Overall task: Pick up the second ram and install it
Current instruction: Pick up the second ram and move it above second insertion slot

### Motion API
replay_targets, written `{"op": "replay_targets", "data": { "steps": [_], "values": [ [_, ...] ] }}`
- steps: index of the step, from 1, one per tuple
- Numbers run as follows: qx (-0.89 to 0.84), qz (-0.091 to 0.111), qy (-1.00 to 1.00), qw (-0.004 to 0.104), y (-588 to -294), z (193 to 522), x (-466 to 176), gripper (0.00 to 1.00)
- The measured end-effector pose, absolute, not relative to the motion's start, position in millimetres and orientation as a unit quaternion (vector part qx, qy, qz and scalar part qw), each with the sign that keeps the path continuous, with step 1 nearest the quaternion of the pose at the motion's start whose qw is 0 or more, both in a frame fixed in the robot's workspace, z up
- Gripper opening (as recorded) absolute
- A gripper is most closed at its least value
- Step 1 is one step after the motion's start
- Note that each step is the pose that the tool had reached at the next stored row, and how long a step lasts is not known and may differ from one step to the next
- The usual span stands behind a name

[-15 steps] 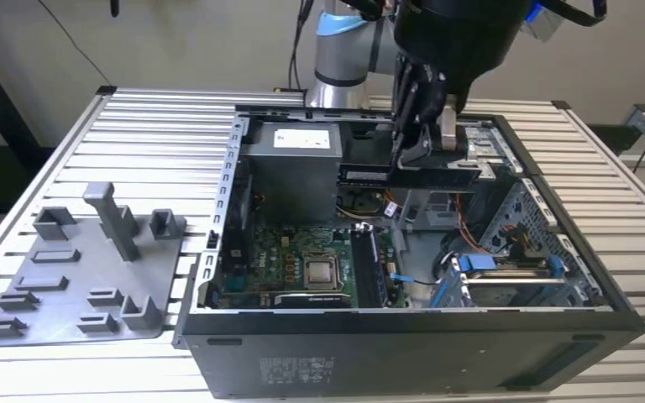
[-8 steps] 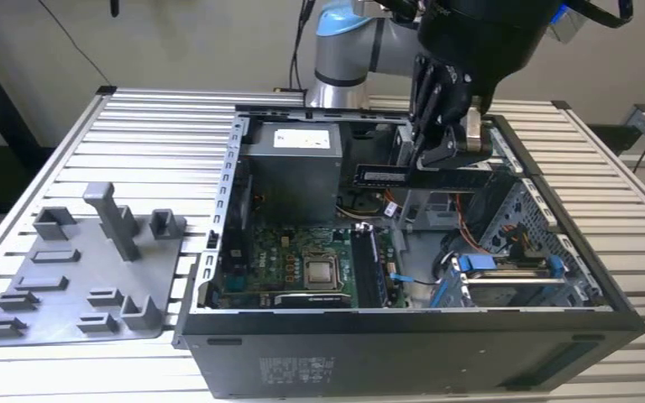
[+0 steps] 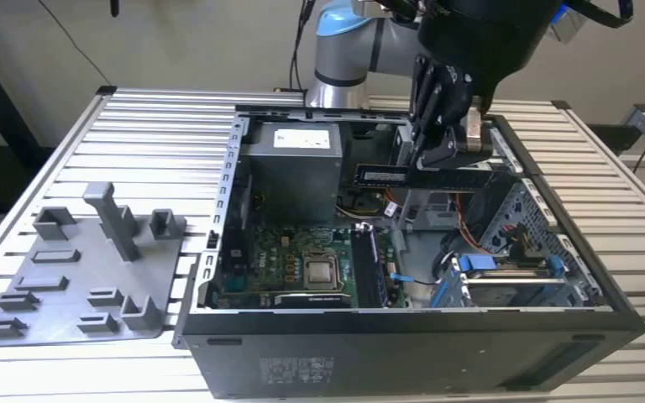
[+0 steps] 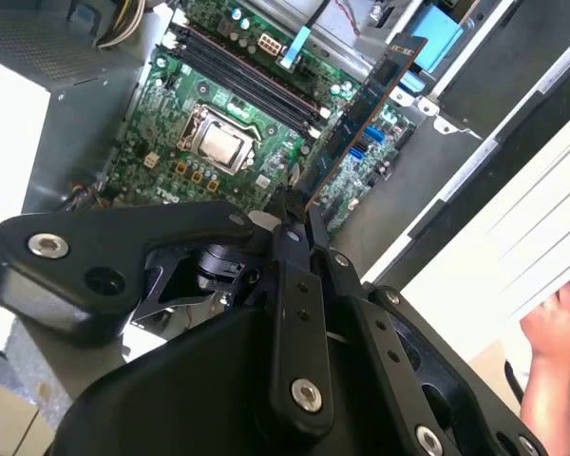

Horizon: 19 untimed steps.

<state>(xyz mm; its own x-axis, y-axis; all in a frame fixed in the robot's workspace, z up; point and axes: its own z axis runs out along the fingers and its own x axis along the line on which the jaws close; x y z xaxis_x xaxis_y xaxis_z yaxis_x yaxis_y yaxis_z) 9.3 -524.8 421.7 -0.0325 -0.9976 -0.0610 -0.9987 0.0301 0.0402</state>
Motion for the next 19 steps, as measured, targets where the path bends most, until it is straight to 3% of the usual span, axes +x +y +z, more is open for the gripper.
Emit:
{"op": "replay_targets", "data": {
  "steps": [6,19],
  "values": [
    [-0.695,0.036,0.718,0.008,-517.3,421.4,9.4,0.14],
    [-0.695,0.036,0.718,0.008,-470.9,417.5,6.4,0.14]
  ]
}}
